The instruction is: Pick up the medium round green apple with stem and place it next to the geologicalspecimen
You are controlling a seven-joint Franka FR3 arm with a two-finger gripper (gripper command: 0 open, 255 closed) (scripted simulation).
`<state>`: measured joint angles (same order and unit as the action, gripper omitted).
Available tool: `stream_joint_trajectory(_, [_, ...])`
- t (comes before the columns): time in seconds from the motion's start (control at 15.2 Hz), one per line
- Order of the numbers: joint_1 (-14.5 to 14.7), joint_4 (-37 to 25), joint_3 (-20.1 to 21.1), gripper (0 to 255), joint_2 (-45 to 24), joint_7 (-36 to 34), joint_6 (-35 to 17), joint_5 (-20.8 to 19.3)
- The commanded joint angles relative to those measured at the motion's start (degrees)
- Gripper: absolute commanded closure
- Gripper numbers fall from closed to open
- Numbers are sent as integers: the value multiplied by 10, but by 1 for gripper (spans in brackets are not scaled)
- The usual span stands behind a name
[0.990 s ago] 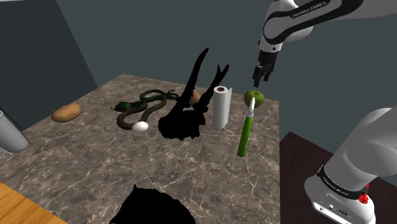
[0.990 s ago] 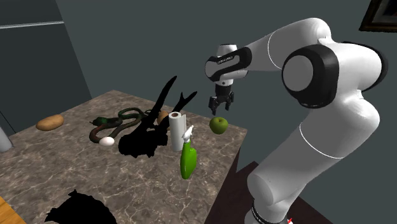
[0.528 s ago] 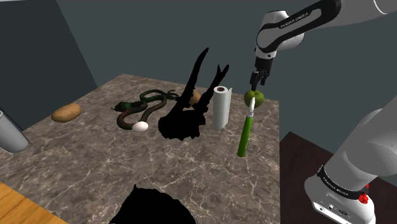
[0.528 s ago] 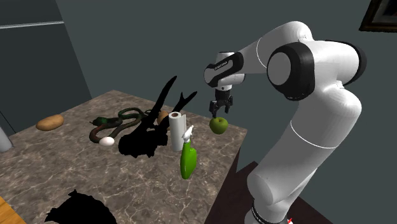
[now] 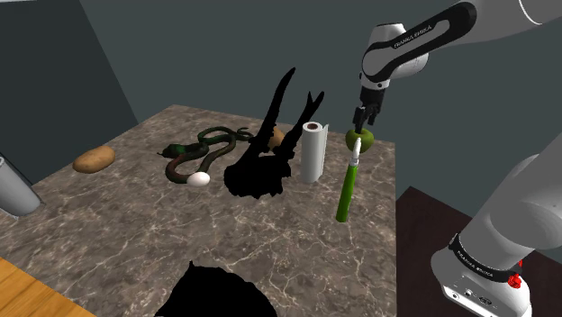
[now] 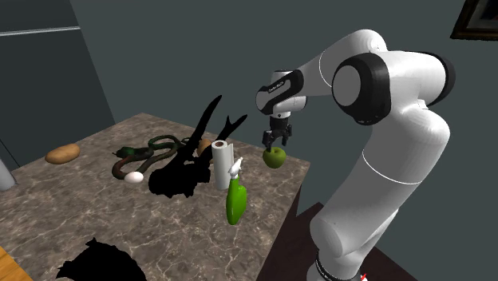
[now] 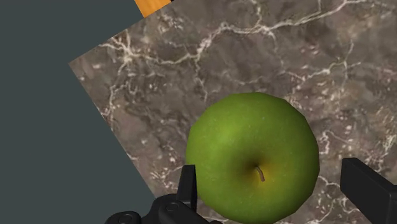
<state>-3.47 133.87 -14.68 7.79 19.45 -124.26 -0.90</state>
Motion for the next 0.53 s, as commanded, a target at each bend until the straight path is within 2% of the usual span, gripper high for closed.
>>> stream_joint_trajectory(0.0, [0, 0, 0, 0, 0, 0, 0, 0])
stream_joint_trajectory(0.07, [0, 0, 0, 0, 0, 0, 0, 0])
stream_joint_trajectory(0.13, [0, 0, 0, 255, 0, 0, 0, 0])
stream_joint_trajectory(0.46, [0, 0, 0, 255, 0, 0, 0, 0])
